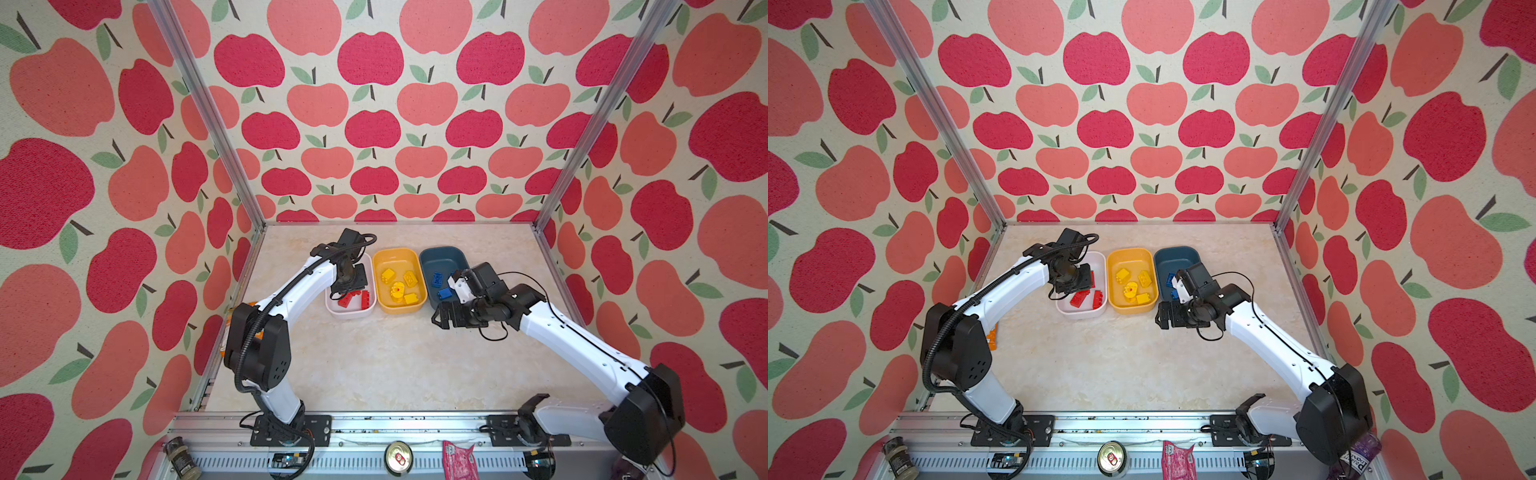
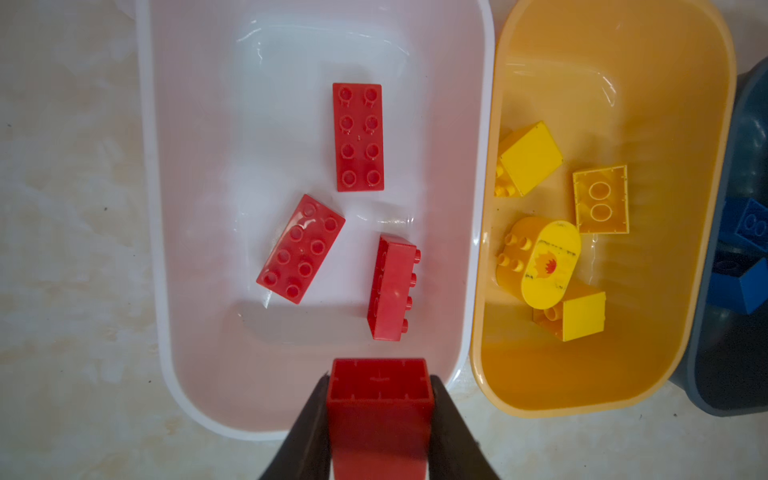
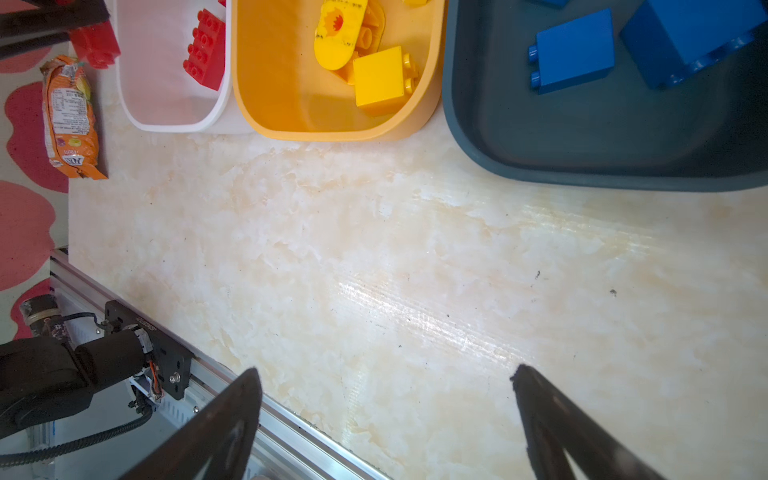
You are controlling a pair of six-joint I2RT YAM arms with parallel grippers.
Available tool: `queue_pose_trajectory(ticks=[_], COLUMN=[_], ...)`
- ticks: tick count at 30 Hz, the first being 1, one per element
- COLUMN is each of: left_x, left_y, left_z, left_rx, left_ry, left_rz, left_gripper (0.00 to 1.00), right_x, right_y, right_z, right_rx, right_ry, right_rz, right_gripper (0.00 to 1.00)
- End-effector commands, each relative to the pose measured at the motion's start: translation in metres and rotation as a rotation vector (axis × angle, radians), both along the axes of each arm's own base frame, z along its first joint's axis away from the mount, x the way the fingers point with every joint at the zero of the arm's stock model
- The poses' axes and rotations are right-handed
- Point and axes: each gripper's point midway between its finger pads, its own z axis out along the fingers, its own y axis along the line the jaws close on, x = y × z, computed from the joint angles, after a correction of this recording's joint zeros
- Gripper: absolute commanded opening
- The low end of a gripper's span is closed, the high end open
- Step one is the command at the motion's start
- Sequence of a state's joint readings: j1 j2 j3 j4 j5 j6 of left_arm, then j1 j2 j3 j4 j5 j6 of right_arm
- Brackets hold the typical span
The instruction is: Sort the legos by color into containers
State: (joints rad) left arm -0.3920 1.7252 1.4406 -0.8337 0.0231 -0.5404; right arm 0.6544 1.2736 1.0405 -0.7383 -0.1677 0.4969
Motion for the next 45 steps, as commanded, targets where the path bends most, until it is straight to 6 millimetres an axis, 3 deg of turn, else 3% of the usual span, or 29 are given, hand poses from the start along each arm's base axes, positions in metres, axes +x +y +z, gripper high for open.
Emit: queue_pose_trajectory(ticks=[1, 8, 14, 20, 24, 35, 45], left_x=[0.020, 0.061, 0.089, 0.096, 0.097, 0.092, 0.078], left_y=[0.009, 0.031, 0.036, 0.039, 0.042, 0.044, 0.034], left_z=[-0.001, -0.028, -0.050, -0.068, -0.071, -0.047, 0.004], left_rx=[0.020, 0.065, 0.091, 0.121, 0.136, 0.128, 0.083], left_ry=[-0.017, 0.003, 0.014, 0.046, 0.048, 0.001, -0.143], left_rz=[-0.068, -0.089, -0.107, -0.123, -0.116, -0.082, -0.066], left_gripper=[0.13, 0.12, 0.12, 0.14, 0.28, 0.52, 0.62], right_x=[0.009, 0.010, 0.010, 0.010, 0.009, 0.013, 0.025], right_y=[0.005, 0.006, 0.005, 0.003, 0.003, 0.003, -0.017], right_z=[0.011, 0.012, 0.014, 0.015, 0.015, 0.015, 0.025], right_rx=[0.007, -0.007, -0.020, -0.031, -0.032, -0.044, -0.054], right_ry=[-0.033, -0.043, -0.047, -0.048, -0.045, -0.057, -0.115], right_rz=[-0.035, -0.067, -0.088, -0.101, -0.101, -0.080, -0.091], right_gripper=[0.97, 0.97, 0.97, 0.97, 0.97, 0.98, 0.99])
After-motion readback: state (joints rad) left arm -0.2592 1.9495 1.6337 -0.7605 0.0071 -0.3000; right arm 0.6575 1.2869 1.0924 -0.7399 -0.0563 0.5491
